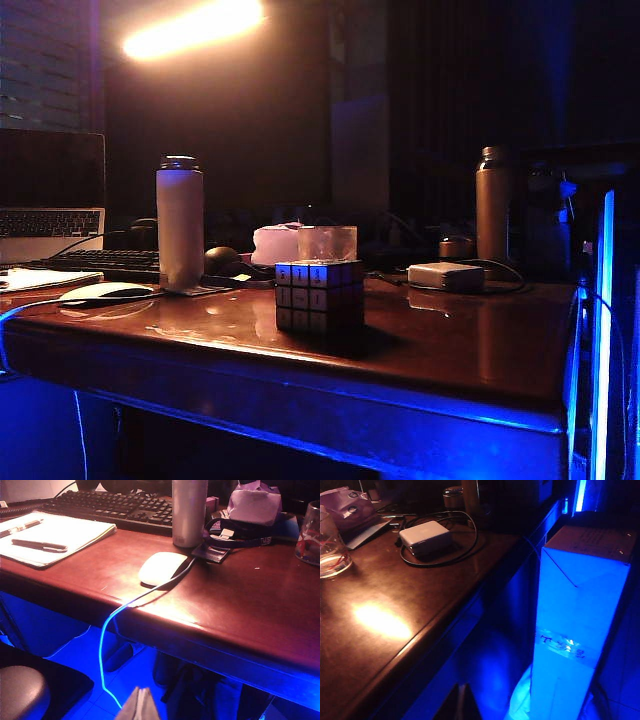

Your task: Stack the Rubik's Cube on top of the glass cup.

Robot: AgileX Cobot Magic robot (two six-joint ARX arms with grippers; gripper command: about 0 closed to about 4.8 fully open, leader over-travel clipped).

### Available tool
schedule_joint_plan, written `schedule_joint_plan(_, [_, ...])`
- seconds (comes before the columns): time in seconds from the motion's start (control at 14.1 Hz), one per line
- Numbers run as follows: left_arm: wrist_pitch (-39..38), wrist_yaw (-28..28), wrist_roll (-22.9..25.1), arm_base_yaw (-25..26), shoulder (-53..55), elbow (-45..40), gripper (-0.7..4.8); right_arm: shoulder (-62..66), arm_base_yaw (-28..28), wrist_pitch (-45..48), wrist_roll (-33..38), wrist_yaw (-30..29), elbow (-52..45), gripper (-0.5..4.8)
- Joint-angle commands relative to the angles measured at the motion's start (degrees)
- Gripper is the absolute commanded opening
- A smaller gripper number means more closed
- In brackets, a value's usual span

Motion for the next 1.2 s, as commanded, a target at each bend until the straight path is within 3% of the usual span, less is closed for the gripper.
schedule_joint_plan(0.07, [-1.2, 0.2, 0.3, 0.1, -0.2, -0.1, -0.02, -0.1, 0.0, -0.2, -4.3, 0.7, 0.0, -0.01])
schedule_joint_plan(0.35, [-1.2, 0.2, 0.2, 0.1, -0.2, -0.1, -0.02, -0.1, 0.0, -0.3, -4.6, 0.6, 0.0, -0.01])
schedule_joint_plan(0.64, [3.3, 0.0, -6.3, 0.0, -0.2, 4.3, -0.03, -0.1, 0.0, 3.7, -3.5, 0.4, 0.5, -0.01])
schedule_joint_plan(0.85, [2.7, -2.8, -8.9, 0.1, 1.1, 15.6, -0.03, 0.0, 0.0, 1.8, 3.3, -0.2, 5.0, -0.01])
schedule_joint_plan(1.06, [-4.4, -4.0, -8.3, 0.1, 14.2, 33.5, -0.03, 4.2, 0.0, -0.2, 4.9, -0.2, 14.4, -0.01])
schedule_joint_plan(1.2, [-11.3, 2.1, -2.9, 0.1, 27.4, 47.7, -0.03, 13.1, 0.0, 0.7, 2.8, -1.4, 21.5, -0.01])
